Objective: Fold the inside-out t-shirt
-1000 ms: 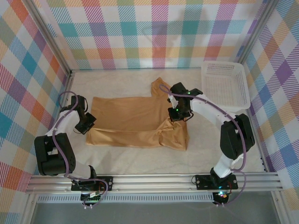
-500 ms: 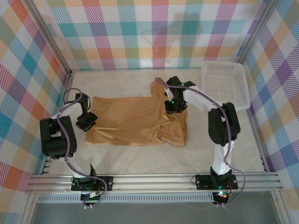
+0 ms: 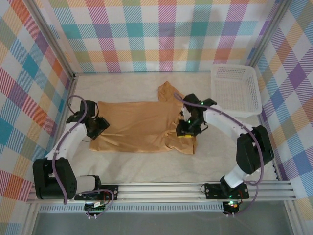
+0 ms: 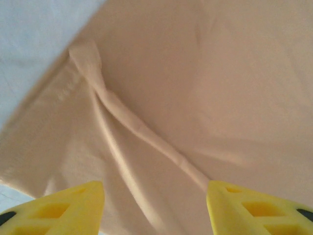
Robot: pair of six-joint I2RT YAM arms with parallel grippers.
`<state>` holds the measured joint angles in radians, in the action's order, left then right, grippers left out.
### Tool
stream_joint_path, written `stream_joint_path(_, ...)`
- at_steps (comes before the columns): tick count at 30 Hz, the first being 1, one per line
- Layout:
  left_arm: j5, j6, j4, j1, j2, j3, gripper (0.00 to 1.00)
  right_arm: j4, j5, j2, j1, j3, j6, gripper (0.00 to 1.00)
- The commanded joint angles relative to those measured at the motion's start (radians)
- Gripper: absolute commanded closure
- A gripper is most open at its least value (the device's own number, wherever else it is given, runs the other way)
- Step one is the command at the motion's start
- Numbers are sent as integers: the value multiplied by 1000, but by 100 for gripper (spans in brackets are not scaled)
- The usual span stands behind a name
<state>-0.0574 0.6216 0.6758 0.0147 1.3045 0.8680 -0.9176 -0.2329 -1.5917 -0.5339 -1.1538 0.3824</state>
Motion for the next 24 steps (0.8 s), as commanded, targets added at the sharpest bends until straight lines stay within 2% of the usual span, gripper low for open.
stream_joint_path(1,-96,27,-34,1,81,-41,44,27,32,69,-18,123,102,58)
stream_joint_path(6,-94,20,-56,1,132,-46,44,46,78,123,-18,220,100,47)
stream_joint_path(11,-77,-2,-56,7,196,-26,44,80,111,83,-17,236,68,40)
stream_joint_path(14,-76,-11,-51,17,218,-14,44,110,91,69,-18,252,58,40)
stream_joint_path(21,-78,-24,-56,46,252,-3,45,174,49,41,-18,286,55,41)
stream_joint_path(22,-82,-25,-58,49,258,-1,45,184,44,41,-18,291,55,43)
stream_joint_path(24,-80,-26,-64,53,271,3,45,186,41,41,-17,290,58,56)
